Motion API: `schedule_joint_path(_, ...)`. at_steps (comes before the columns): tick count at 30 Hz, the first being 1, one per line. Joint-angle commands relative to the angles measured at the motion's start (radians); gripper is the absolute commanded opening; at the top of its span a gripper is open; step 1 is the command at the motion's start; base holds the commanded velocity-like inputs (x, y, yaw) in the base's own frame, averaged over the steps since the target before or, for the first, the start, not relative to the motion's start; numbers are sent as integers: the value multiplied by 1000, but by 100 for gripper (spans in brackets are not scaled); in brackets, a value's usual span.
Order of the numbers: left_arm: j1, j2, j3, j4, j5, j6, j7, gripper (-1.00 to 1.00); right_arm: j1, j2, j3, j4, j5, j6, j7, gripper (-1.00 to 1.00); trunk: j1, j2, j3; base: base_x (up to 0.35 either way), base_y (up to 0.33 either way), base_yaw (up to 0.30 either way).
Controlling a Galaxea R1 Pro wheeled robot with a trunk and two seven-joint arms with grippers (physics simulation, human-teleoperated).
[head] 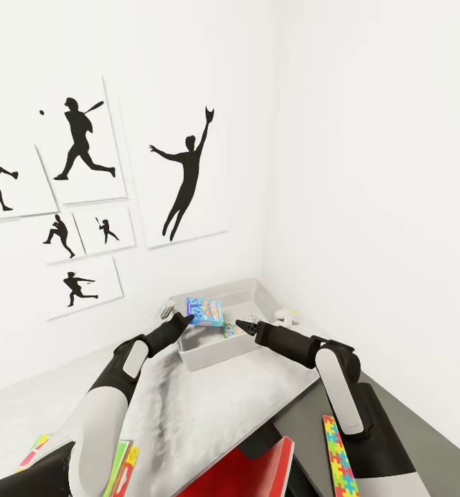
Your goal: Put all the toys in the child's room - the three board games (two on the bed and one on the table), the two jigsaw puzzles on the table, and the tennis ball on the table - inside the toy box on the table in the child's room.
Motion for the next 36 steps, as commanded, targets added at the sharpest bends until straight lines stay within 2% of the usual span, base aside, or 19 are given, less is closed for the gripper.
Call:
schedule_joint_path(1,-1,-1,7,0,4,9,-3,-100,-1,1,-1,0,8,4,8,100,0,-2,-2,1,0,0)
schedule_joint_path(36,-1,-1,7,0,4,9,-4,-100,-1,1,-1,-1,8,4,8,100,0,-2,-2,22,0,0)
